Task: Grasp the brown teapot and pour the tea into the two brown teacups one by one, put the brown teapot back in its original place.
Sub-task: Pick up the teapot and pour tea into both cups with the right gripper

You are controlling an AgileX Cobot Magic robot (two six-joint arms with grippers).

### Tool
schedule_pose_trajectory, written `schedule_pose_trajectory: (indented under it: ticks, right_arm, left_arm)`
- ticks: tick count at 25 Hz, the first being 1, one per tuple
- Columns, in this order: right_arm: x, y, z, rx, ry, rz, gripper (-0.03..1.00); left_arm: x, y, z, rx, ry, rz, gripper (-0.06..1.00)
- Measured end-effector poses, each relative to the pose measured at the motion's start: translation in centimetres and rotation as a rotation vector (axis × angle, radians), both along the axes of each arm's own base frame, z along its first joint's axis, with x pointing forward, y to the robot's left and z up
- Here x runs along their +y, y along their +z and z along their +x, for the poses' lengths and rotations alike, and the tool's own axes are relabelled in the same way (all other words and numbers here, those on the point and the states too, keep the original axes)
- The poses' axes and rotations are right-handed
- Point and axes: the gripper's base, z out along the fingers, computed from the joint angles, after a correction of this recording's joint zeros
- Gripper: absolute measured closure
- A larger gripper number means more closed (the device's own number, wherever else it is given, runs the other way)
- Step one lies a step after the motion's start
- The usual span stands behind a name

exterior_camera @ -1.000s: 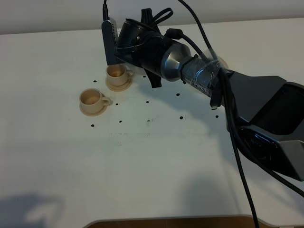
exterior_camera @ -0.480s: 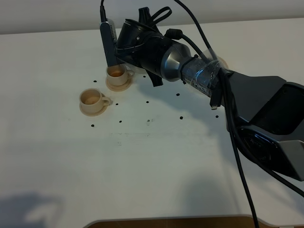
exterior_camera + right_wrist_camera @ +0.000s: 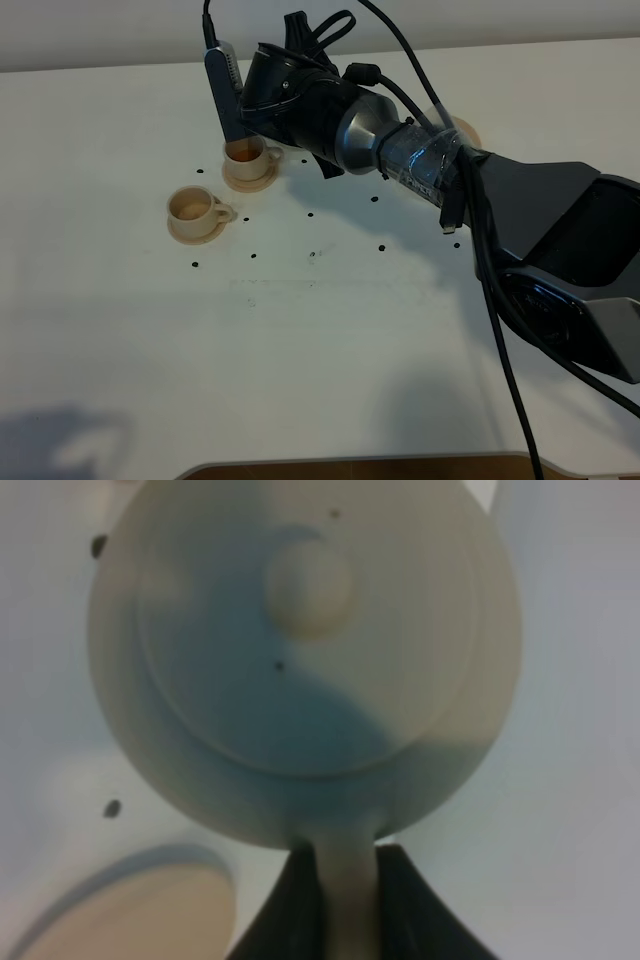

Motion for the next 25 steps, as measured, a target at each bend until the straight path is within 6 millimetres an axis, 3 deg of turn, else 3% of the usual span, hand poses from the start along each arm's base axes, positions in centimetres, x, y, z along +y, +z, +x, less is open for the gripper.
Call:
schedule_pose_trajectory:
  ticks: [25]
  right_arm:
    - [0.39, 0.16, 0.17, -0.017, 0.128, -0.081, 0.88]
  left_arm:
    - [0.00, 0.00, 0.00, 0.000, 0.000, 0.000, 0.50]
